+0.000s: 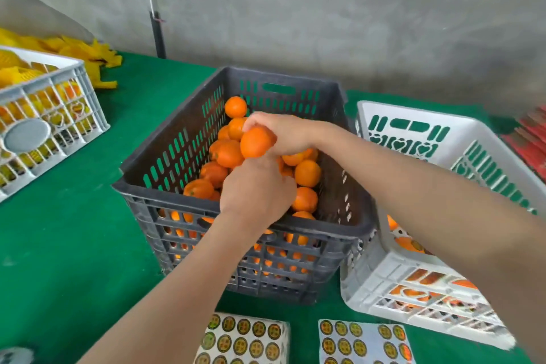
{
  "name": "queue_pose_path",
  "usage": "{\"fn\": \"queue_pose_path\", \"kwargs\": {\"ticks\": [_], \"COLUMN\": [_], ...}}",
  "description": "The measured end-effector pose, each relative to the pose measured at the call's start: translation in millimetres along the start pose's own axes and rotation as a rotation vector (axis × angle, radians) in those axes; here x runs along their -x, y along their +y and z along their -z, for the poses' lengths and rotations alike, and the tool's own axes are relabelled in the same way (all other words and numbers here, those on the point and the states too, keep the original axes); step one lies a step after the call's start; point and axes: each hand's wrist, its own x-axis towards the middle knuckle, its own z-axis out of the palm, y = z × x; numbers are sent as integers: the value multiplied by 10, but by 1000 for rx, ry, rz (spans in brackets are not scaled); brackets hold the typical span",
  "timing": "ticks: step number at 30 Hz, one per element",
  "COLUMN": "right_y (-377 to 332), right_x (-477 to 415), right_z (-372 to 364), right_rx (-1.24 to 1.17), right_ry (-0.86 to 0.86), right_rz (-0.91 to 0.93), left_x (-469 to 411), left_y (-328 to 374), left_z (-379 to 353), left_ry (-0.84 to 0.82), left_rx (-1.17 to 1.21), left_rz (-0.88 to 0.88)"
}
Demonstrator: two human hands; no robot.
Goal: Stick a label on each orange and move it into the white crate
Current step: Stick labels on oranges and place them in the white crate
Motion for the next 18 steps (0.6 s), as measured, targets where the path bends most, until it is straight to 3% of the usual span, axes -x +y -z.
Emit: {"fn": "queue_pose_path", "kwargs": {"ticks": [5,9,11,14,18], "right_y": [124,68,12,26,68], "right_x": [967,1862,2212,2647,3014], "right_z": [336,245,109,-220,-764], "right_rx": [-498,-846,-958,-1179,-1509], "right_ry": [140,213,226,187,119], "right_rz": [3,-2,-10,-36,-144], "left_x": [66,206,363,762,1321], "left_y": [-42,52,159,410,593], "left_z": [39,106,118,9,-273], "left_ry": [191,365,375,179,-322], "left_rx": [68,303,441,696,839], "left_rz": [-102,-249,-271,-336,-425]}}
